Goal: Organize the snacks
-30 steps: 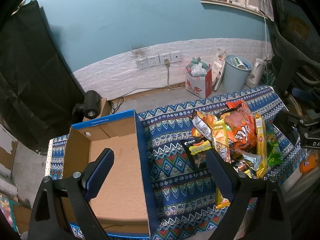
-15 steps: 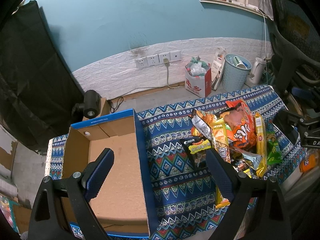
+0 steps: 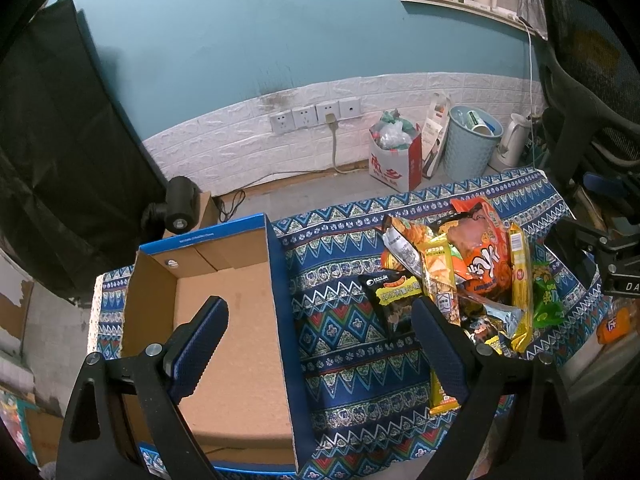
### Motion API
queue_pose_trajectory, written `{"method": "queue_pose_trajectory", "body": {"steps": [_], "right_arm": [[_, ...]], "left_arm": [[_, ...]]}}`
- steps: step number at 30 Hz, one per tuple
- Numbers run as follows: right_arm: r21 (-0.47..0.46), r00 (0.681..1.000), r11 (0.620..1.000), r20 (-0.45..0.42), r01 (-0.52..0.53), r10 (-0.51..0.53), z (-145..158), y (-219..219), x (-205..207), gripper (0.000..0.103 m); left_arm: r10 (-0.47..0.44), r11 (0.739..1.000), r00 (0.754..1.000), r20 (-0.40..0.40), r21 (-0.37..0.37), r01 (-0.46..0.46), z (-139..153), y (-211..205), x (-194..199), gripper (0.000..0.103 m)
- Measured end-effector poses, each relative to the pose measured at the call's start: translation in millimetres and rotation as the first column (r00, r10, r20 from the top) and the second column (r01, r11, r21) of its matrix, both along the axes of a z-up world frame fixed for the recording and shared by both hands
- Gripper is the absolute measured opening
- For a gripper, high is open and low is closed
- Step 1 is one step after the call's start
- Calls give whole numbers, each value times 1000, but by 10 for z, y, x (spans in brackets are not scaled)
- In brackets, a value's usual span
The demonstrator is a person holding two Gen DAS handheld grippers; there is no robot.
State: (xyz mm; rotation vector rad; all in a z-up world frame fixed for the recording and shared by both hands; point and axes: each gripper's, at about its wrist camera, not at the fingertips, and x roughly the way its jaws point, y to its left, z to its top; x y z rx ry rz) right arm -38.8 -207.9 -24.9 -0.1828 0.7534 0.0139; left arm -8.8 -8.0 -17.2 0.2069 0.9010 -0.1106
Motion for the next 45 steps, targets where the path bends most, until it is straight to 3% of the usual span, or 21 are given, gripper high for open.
{"method": "queue_pose_trajectory", "body": {"steps": [27, 37, 45], "right_arm": [[-10, 1000, 1000, -18, 16, -16, -28, -105, -44, 91], [-45, 988, 992, -96, 120, -124, -247, -433, 21, 90], [-50, 948, 969, -201, 240, -245, -600, -895, 44, 90]], "left_arm": [[-18, 1000, 999, -41, 9, 18, -36, -92, 126, 94], [-12, 1000, 988, -156, 11, 14, -379, -273, 313, 94], [-14, 999, 972, -237, 26, 21, -683, -500, 425, 94]]}}
